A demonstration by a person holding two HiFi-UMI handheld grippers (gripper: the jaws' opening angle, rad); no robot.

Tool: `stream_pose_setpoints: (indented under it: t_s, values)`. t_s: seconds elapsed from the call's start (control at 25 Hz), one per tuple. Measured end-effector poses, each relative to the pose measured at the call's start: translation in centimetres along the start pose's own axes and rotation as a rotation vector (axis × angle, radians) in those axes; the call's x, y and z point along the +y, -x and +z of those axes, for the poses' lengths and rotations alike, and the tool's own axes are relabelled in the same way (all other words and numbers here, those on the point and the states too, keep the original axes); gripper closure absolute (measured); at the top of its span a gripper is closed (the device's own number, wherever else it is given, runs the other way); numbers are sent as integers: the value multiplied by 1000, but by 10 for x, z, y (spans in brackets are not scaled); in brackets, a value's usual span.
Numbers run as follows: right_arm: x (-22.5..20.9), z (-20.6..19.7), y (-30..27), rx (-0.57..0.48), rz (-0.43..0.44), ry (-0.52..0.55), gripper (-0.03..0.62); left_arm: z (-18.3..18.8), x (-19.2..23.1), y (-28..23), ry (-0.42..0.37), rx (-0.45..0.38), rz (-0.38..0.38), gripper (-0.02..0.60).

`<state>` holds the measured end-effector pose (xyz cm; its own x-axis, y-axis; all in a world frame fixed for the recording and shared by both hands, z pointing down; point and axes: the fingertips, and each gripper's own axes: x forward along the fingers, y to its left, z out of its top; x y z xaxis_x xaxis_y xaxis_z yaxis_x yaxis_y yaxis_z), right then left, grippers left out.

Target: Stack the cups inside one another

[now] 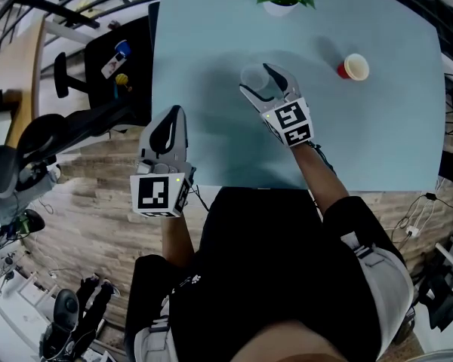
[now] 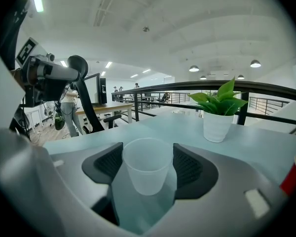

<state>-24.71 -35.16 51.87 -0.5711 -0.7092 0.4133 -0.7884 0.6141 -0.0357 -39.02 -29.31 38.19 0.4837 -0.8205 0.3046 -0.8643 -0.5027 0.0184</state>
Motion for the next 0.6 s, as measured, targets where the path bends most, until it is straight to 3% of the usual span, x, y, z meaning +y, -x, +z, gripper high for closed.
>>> stream_pose_setpoints:
  t_s: [0.6]
  values:
    - [-22, 42, 57, -94, -16, 17, 269, 18, -38, -25, -8, -43, -71, 586]
